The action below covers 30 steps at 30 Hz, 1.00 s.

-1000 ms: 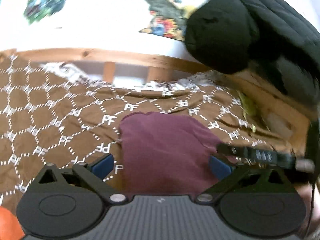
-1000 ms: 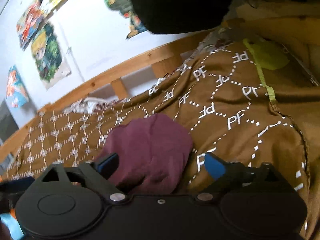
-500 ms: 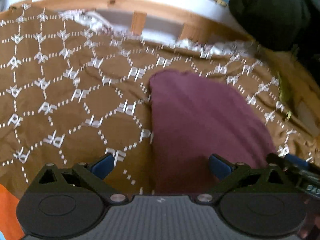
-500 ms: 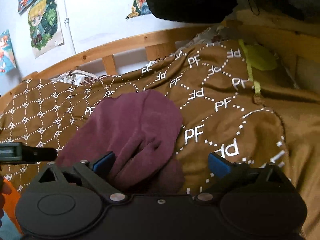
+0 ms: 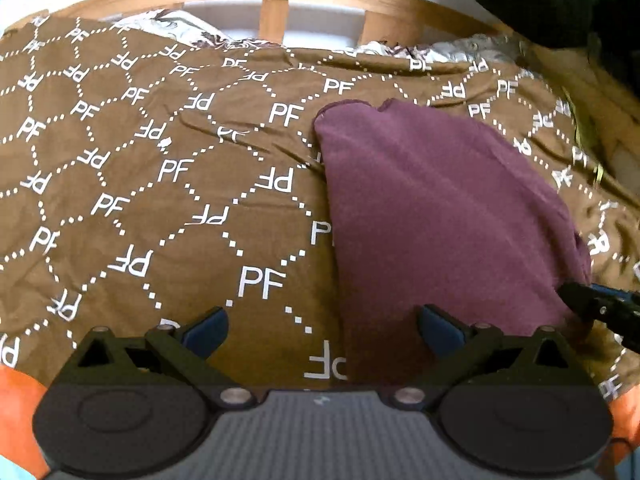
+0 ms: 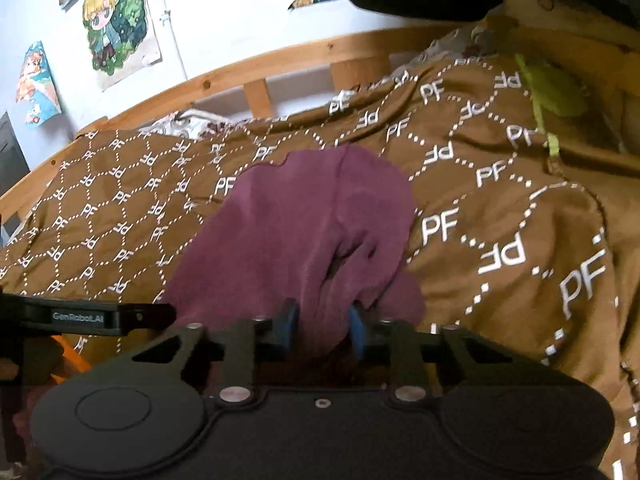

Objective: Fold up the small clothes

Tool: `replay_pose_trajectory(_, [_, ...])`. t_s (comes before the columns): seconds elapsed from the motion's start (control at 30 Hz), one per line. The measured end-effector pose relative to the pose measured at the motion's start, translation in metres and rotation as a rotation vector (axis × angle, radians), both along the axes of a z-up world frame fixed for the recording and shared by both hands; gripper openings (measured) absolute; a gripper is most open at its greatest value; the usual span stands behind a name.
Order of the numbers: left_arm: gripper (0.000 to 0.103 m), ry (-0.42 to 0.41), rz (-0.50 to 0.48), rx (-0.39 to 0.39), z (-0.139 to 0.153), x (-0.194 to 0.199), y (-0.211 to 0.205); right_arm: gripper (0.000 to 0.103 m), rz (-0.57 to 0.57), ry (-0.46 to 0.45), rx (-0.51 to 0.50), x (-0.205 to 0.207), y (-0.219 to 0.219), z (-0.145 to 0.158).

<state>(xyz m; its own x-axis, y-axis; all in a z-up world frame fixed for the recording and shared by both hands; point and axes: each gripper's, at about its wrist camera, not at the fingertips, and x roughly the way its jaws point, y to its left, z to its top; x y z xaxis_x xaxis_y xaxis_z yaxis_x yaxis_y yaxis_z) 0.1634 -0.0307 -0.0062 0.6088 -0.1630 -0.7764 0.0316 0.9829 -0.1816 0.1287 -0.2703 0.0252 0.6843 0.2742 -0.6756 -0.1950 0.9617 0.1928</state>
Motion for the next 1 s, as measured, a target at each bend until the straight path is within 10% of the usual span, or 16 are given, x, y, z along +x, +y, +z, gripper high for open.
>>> replay_pose_trajectory(0.6, [0.103, 0.028, 0.009, -0.031, -0.014, -0.009, 0.007, 0.027, 0.087, 0.055, -0.07, 0.001, 0.007, -0.005])
replay_pose_trajectory(1.0, [0.103, 0.031, 0.03, -0.063, -0.018, -0.01, 0.009, 0.088, 0.04, -0.038, 0.003, 0.001, -0.008, 0.008])
